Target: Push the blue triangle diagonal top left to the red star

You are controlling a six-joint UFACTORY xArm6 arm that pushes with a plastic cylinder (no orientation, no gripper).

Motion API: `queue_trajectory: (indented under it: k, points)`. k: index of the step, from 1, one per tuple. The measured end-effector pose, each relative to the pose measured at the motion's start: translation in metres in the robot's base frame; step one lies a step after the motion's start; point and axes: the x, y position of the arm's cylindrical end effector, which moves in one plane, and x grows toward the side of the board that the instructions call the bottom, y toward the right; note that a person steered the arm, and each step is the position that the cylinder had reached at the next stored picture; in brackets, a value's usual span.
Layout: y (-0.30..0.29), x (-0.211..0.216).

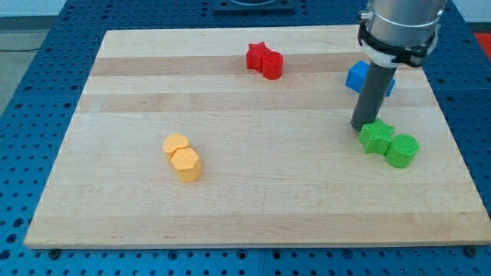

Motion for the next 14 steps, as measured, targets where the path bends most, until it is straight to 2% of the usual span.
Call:
queue_trajectory:
  k: [3,7,9,14]
  points:
    - [0.029,-0.045]
    - [0.045,-0.052]
    - [0.058,-0.074]
    - [0.056,-0.175]
